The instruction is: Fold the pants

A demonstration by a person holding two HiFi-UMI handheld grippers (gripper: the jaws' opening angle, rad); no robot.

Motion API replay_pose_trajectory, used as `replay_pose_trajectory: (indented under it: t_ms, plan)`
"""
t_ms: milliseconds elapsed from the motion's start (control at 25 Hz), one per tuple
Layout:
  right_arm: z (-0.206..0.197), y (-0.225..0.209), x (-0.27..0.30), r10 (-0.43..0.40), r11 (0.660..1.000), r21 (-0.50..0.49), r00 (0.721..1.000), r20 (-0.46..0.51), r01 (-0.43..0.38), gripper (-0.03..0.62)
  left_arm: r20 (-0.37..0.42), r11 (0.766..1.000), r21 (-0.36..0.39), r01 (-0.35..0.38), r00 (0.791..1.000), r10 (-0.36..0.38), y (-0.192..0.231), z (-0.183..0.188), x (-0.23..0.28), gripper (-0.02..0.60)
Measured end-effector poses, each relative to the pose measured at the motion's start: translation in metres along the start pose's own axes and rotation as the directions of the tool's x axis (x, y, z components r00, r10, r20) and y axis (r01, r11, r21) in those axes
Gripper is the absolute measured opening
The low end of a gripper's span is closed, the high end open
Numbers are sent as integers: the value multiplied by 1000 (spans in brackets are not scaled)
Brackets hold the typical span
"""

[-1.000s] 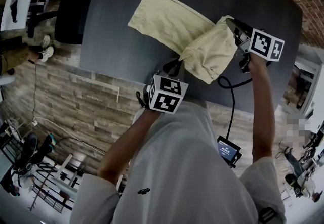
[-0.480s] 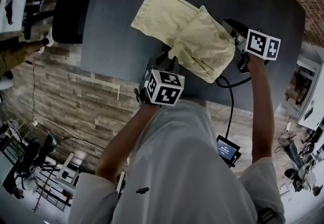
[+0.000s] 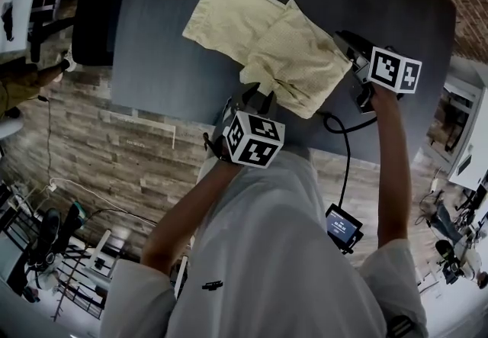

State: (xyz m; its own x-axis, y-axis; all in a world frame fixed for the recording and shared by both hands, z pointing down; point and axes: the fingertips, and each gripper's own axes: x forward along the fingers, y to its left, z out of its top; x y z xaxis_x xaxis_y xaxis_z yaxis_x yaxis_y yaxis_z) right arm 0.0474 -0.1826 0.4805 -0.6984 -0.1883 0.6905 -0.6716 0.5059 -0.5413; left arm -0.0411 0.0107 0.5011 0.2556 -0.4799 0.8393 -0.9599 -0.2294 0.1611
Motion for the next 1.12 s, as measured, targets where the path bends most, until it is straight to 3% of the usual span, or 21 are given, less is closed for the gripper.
replay_pose_trajectory:
  t_ms: [440, 560, 640, 720, 880, 1120]
  plan:
    - [-36, -3, -37, 89, 986, -135, 994, -68, -98, 133, 29, 999, -21, -49, 998, 50, -77, 13, 14, 161]
    - [-43, -6, -43, 91, 966, -235, 991, -98, -112, 156, 26, 997, -3, -73, 997, 73, -93, 12, 21, 184]
    - [-46, -2, -48, 79, 926, -360, 990, -114, -115, 156, 19, 996, 16, -86, 996, 85, -101, 10, 27, 200]
    - [-52, 5, -52, 70, 849, -511, 988, -138, -131, 168, 15, 994, 36, -103, 995, 102, -107, 8, 32, 217]
    - [-71, 13, -57, 49, 633, -749, 975, -217, -198, 199, 20, 988, 68, -141, 990, 139, -116, 5, 39, 237]
    - [-100, 6, -55, -23, 302, -910, 953, -304, -283, 218, 36, 978, 77, -192, 981, 189, -125, 0, 57, 296]
